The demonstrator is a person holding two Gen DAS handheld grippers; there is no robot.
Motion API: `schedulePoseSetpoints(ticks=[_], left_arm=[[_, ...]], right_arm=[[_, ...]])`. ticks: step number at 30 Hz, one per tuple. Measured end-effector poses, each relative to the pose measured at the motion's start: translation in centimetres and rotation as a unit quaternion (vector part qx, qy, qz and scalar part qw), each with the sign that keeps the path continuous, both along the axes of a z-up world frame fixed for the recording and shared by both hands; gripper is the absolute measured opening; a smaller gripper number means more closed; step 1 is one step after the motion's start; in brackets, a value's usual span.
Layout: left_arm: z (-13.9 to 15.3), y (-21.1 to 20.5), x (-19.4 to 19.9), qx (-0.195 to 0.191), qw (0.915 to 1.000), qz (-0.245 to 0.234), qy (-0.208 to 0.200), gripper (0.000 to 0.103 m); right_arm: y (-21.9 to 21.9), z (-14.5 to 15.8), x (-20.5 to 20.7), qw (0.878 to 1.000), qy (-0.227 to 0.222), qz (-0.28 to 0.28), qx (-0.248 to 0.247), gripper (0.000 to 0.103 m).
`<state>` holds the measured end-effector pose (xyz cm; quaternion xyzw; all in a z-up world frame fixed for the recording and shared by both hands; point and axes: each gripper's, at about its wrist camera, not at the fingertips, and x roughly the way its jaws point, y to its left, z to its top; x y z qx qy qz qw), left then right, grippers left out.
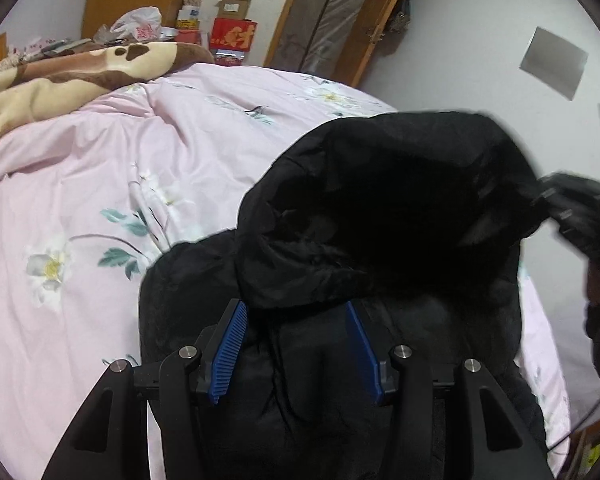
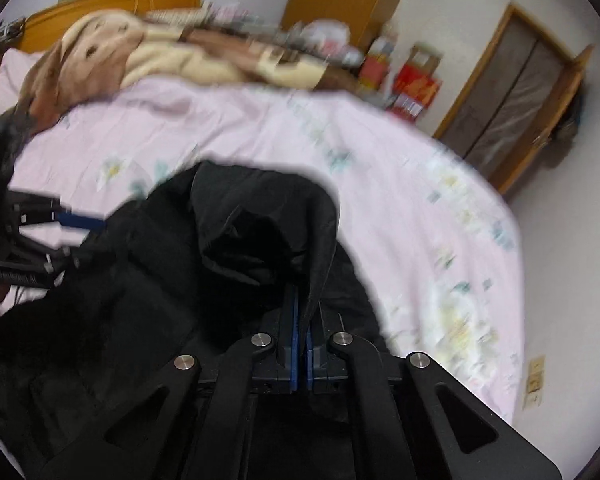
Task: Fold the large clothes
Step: 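Grasp the folded jacket with the right gripper while the left gripper holds it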
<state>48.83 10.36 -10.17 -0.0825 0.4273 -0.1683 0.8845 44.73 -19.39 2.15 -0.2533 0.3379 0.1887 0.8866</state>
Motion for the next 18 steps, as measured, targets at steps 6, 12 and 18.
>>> schedulePoseSetpoints(ticks=[6,12,18], left_arm=[[-0.8,0.7,2.0,0.053,0.9965,0.064,-0.003,0.051],[-1.7,4.4,1.6,0.024,0.9908,0.127,0.039,0.051],[-0.9,6.9,-2.5,-0.165,0.9749,0.098,0.113,0.087]], right_arm=[[-1.3,2.0,-4.2,0.998,-0.049,0.019,0.045,0.001],[-2.2,0.9,-11.0,0.996,-0.035,0.036,0.079,0.001],[-1.3,-2.2,-13.6,0.996,-0.012,0.037,0.076,0.001]])
